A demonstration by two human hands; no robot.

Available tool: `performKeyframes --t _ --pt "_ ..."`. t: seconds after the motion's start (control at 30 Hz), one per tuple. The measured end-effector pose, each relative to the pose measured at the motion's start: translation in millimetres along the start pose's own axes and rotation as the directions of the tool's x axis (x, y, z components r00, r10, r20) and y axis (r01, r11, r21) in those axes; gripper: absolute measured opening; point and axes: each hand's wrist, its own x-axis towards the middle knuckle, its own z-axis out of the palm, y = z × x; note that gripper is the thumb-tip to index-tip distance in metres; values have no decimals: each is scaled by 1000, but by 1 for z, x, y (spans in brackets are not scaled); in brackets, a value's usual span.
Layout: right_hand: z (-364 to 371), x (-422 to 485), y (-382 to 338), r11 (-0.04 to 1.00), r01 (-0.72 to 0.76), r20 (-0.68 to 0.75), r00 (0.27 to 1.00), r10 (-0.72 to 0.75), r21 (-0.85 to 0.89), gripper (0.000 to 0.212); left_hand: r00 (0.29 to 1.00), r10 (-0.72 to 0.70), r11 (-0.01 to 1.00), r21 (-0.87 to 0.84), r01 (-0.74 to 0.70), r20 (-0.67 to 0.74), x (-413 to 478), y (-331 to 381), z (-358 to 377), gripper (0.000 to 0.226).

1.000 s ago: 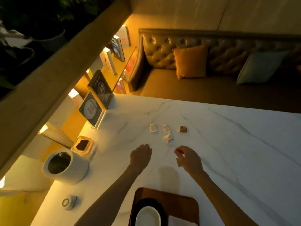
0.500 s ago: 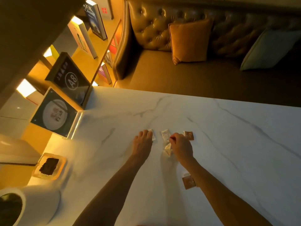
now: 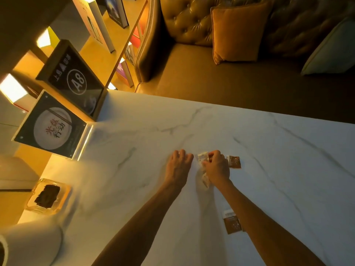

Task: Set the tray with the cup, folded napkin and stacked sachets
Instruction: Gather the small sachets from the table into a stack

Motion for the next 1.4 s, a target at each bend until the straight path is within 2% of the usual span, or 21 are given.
performKeyframes --t 0.07,0.1,0.13,0.17,0.2,0.23,0.27,0.3,0.37,0.47,0.53,0.7,0.83,0.93,1.03,1.1,1.2,1.27,1.33,1.4 --pt "-1 3 3 986 12 42 999 -19 164 31 974 -221 941 -274 198 -55 4 -2 -10 30" --pt "-2 2 5 970 17 62 998 -33 243 28 925 -378 826 -464 319 -37 4 -5 -16 22" --pt "-3 0 5 949 18 82 996 -46 315 27 853 -519 626 -661 413 41 4 -8 -21 16" --pt "-4 -2 4 925 18 100 993 -60 379 27 779 -603 343 -826 447 171 2 -12 -25 16" --pt "-5 -6 2 902 22 110 991 -77 431 28 734 -605 37 -910 413 309 -1 -16 -27 22" --pt "-6 -11 -1 880 29 111 989 -93 474 28 725 -556 -203 -912 357 407 -5 -19 -28 30" --pt "-6 -17 -5 861 37 102 990 -102 507 27 729 -509 -356 -883 306 457 -11 -21 -28 36" --pt "-5 -23 -10 849 47 77 992 -102 527 27 743 -472 -453 -854 257 474 -17 -21 -28 38" --pt "-3 -36 -21 840 89 -26 996 -89 535 25 774 -429 -559 -810 177 465 -27 -16 -26 39" --pt "5 -59 -38 871 236 -228 962 -148 431 20 804 -441 -556 -825 106 400 -39 -2 -21 32" --pt "10 -70 -46 910 280 -289 938 -191 307 20 816 -460 -529 -846 66 351 -45 8 -19 27" --pt "17 -86 -51 945 268 -187 954 -234 185 26 820 -423 -584 -808 79 386 -48 22 -21 24" --pt "12 -85 -42 898 264 -51 963 -263 351 28 833 -358 -638 -762 111 421 -49 19 -23 30" --pt "1 -76 -31 855 175 89 965 -248 488 26 857 -325 -568 -807 162 400 -51 11 -20 26" --pt "-11 -63 -10 854 128 -57 992 -116 504 24 844 -303 -496 -829 257 443 -47 13 -14 24" --pt "-20 -49 9 898 116 -193 981 -36 424 22 831 -296 -428 -843 325 471 -42 18 -11 24" --pt "-35 -23 42 985 20 -323 946 37 171 19 834 -280 -353 -859 371 475 -34 28 -8 29" --pt "-42 -11 60 993 -117 -304 945 120 29 23 831 -265 -323 -857 401 489 -27 36 -8 30" --pt "-46 -3 72 982 -189 -231 954 190 26 32 833 -248 -274 -861 428 494 -20 46 -9 31" --pt "-45 5 77 978 -197 -191 960 206 68 34 841 -226 -224 -867 446 491 -14 57 -8 30"
